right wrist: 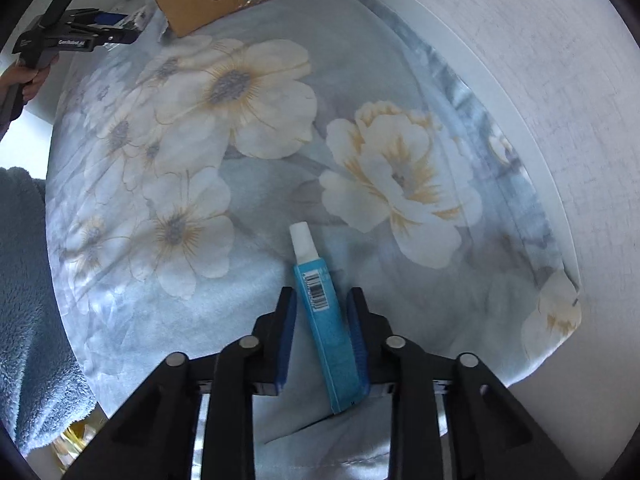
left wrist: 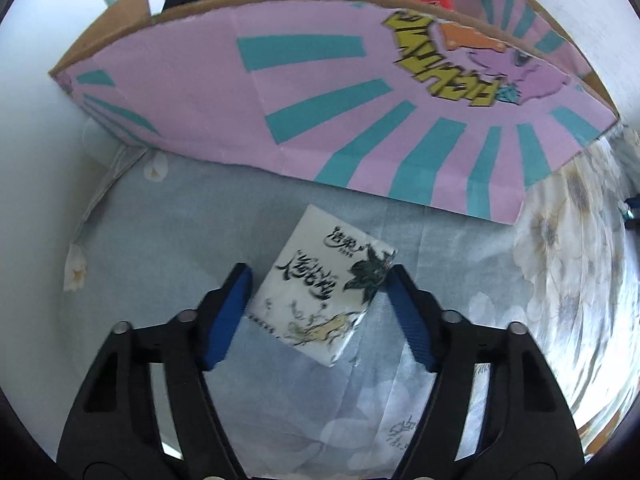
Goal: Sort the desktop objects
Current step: 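Grasp the white tissue pack with the left tool while the right tool grasps the blue tube, then carry the tissue pack and blue tube into the box and open both tools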
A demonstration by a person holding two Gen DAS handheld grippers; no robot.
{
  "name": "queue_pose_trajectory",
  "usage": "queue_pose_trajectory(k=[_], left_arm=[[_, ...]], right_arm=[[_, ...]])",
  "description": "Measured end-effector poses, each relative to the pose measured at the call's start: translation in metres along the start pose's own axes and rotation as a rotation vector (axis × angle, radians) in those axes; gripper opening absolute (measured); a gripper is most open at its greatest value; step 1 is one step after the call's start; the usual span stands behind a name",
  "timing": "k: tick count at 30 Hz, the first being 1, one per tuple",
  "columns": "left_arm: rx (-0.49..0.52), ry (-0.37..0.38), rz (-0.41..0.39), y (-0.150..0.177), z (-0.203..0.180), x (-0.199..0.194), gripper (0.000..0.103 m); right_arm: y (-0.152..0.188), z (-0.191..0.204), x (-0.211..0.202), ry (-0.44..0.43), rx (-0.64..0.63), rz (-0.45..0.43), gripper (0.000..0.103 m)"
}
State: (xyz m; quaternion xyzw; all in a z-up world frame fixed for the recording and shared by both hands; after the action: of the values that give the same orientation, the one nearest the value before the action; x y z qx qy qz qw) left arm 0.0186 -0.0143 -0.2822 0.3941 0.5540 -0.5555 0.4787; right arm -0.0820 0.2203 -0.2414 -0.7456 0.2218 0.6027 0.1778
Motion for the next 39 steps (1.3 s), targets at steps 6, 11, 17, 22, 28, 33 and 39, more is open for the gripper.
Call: queue_pose_trajectory(k=[6, 11, 17, 22, 28, 33, 39], left_arm=[[0.036, -0.012, 0.001, 0.009, -0.009, -0.002, 0.051], [0.021, 0.008, 0.003, 0.018, -0.002, -0.009, 0.05], [0.002, 0.04, 0.002, 0.027, 0.008, -0.026, 0.05], [0.009, 0.064, -0.016, 0.028, 0.014, -0.05, 0.05], [0.031, 0.081, -0.094, 0.021, 0.032, -0.095, 0.05], [0.041, 0.081, -0.132, -0.045, 0.055, -0.112, 0.05], [0.066, 0.077, -0.177, -0.094, 0.082, -0.144, 0.05]], right_arm=[[0.001, 0.004, -0.003, 0.001, 0.028, -0.01, 0.016], [0.001, 0.011, -0.011, 0.0, 0.037, -0.016, 0.015], [-0.003, 0.017, -0.028, -0.018, 0.094, -0.029, 0.015], [-0.011, 0.026, -0.049, -0.033, 0.152, -0.046, 0.015], [-0.024, 0.035, -0.086, -0.047, 0.203, -0.072, 0.015], [-0.045, 0.038, -0.114, -0.066, 0.259, -0.116, 0.015], [-0.098, 0.051, -0.154, -0.044, 0.234, -0.173, 0.015]])
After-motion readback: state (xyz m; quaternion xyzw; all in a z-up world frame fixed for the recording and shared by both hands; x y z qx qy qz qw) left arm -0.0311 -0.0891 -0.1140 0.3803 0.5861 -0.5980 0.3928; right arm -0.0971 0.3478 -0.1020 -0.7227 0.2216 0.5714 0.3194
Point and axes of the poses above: each gripper's, at about its wrist camera, not at the fingertips, and x roughly the way its jaws point, z to its left, y to its underside, the point moved 1 cm from there along x, roughly the way its jaws point, and after that the axes turned 6 degrees about z, right-handed, at the moved point
